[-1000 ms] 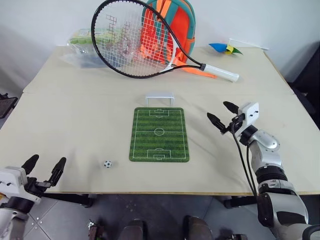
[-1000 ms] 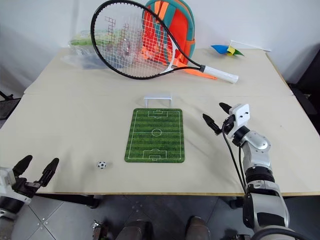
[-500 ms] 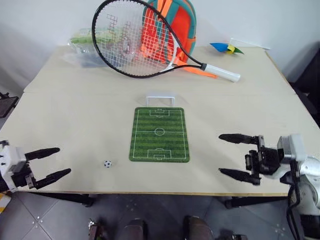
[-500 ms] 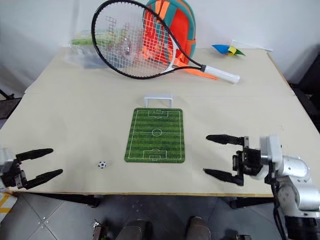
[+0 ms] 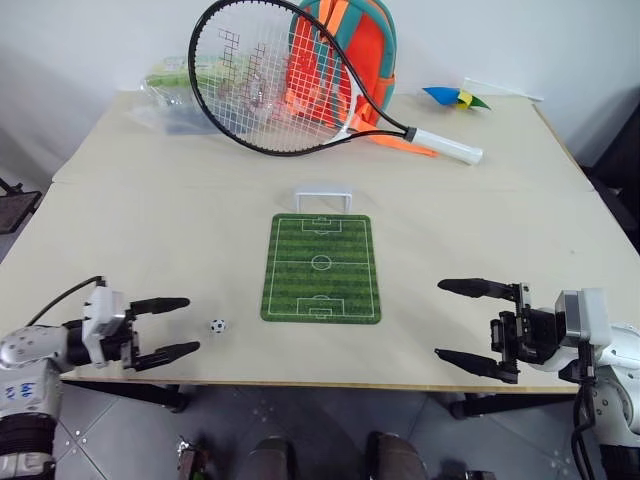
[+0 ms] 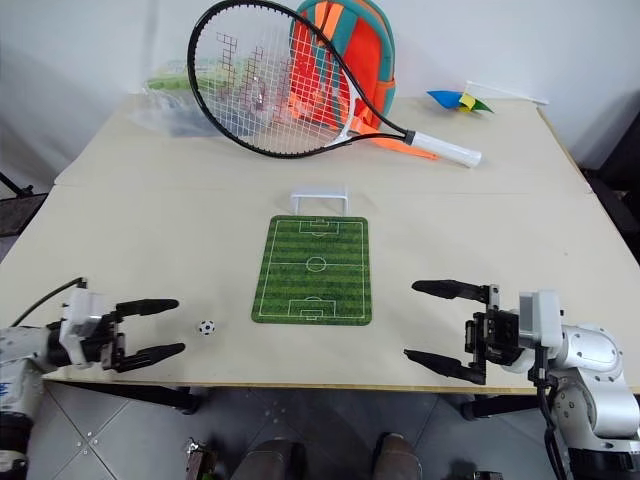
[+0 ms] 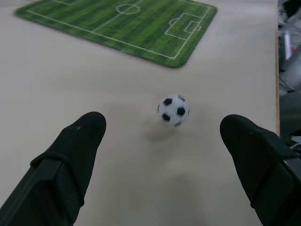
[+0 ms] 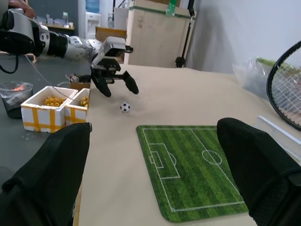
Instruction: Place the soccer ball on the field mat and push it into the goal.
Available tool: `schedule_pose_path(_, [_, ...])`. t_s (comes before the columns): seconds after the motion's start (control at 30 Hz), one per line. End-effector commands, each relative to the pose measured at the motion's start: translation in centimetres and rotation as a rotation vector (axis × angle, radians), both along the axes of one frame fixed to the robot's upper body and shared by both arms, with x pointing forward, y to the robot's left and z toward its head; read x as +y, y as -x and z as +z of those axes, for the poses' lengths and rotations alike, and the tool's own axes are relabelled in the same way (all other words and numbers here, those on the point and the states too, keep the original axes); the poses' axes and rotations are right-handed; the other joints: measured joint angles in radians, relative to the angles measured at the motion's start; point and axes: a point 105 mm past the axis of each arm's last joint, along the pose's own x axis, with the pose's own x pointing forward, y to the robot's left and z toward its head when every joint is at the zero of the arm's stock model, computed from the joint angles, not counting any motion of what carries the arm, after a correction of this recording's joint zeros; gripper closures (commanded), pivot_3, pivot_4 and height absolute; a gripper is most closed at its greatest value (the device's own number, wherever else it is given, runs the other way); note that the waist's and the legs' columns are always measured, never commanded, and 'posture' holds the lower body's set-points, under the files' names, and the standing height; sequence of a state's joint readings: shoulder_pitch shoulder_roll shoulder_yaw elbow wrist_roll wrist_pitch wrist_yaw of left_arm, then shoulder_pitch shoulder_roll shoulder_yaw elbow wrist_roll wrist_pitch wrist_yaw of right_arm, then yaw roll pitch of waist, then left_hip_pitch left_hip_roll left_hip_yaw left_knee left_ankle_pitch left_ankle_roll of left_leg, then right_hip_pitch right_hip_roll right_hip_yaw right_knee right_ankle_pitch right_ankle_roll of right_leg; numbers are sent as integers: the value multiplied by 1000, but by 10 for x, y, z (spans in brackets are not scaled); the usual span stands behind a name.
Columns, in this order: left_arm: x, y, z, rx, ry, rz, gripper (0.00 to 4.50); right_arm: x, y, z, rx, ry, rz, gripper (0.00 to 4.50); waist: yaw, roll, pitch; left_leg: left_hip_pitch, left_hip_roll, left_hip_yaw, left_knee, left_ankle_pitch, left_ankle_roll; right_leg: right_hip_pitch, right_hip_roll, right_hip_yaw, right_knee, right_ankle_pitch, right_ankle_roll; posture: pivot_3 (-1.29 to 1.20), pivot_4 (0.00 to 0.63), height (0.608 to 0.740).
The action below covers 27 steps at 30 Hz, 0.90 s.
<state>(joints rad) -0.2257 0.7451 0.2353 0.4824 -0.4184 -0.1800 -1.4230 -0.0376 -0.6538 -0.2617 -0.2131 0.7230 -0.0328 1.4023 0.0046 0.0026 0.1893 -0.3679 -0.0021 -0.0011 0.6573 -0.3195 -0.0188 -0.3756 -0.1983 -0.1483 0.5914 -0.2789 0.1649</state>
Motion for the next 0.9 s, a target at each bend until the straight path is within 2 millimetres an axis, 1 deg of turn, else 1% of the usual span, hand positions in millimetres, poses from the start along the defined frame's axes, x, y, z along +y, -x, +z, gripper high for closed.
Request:
schedule_pose_path(0.03, [-13, -10, -5, -13, -20, -18, 81, 2, -1, 4, -22, -5, -20, 0, 0, 0, 0, 0, 0, 0, 0, 0, 0, 0, 0, 0, 0, 0, 0, 0, 150, 740])
schedule_pose_path(0.2, [-20, -17, -8, -26, -33, -19, 81, 4, -2, 2, -20, -10, -33, 0, -5, 0, 0, 0, 0, 0, 1, 0, 0, 0, 0, 0, 0, 0, 0, 0, 150, 740])
schedule_pose_path(0.3, [-24, -16, -8, -20, -36, -42, 584, 2, -2, -3, -14, -24, -70, 0, -4, -1, 0, 0, 0, 0, 1, 0, 0, 0, 0, 0, 0, 0, 0, 0, 150, 740])
schedule_pose_path(0.43, [-25, -14, -9, -10, -30, -54, 1878, -2, -1, -7, -10, -24, -81, 0, -1, -1, 0, 0, 0, 0, 2, 0, 0, 0, 0, 0, 0, 0, 0, 0, 150, 740])
schedule_pose_path(0.47, [-25, -13, -9, -10, -31, -61, 2134, -4, -1, -8, -11, -22, -86, 0, -1, -1, 0, 0, 0, 0, 2, 0, 0, 0, 0, 0, 0, 0, 0, 0, 150, 740])
schedule_pose_path(0.53, [-28, -12, -7, -12, -29, -81, 2783, -11, -2, -13, -12, -18, -107, 0, -2, -1, 0, 0, 0, 0, 2, 0, 0, 0, 0, 0, 0, 0, 0, 0, 150, 740])
schedule_pose_path(0.6, [-35, -13, 0, -35, -17, -114, 3404, -21, -4, -19, -11, -8, -138, 0, -1, -1, 0, 0, 0, 0, 2, 0, 0, 0, 0, 0, 0, 0, 0, 0, 150, 740])
schedule_pose_path(0.63, [-39, -13, 4, -42, -12, -130, 3637, -25, -4, -21, -13, -4, -147, 0, 1, -1, 0, 0, 0, 0, 2, 0, 0, 0, 0, 0, 0, 0, 0, 0, 150, 740])
schedule_pose_path(0.67, [-46, -14, 11, -54, 8, -147, 3647, -30, -3, -23, -13, -3, -158, 0, 2, -1, 0, -1, 0, 0, 2, 0, 1, 0, 0, 0, 0, 0, 0, 0, 150, 740])
schedule_pose_path(0.7, [-57, -16, 21, -79, 26, -182, 3647, -36, -1, -24, -5, -7, -158, 0, 5, -1, 0, -1, 0, 0, 3, 0, 1, 1, 0, 0, 0, 0, 0, 0, 150, 740])
schedule_pose_path(0.73, [-73, -22, 34, -108, 47, -217, 3647, -43, 0, -24, 0, -9, -182, 0, 11, -1, 0, -1, 0, 0, 3, -1, 1, 1, 0, 0, 0, 0, 0, 0, 150, 740])
schedule_pose_path(0.77, [-86, -25, 42, -113, 44, -246, 3647, -49, 1, -24, 6, 0, -194, 0, 20, -1, 0, -1, 0, 0, 4, -1, 1, 1, 0, 0, 0, 0, 0, 0, 150, 740])
schedule_pose_path(0.8, [-99, -26, 47, -122, 33, -296, 3647, -54, 3, -24, 3, 8, -203, 0, 25, -1, 0, -1, 0, 0, 5, -1, 1, 1, 0, 0, 1, 0, 1, 0, 150, 740])
schedule_pose_path(0.9, [-141, -38, 48, -111, -29, -358, 3647, -67, 13, -25, 8, 43, -216, 0, 28, 0, 0, -1, -1, 0, 7, -1, 2, 3, 0, 1, 0, 2, 1, 0, 150, 740])
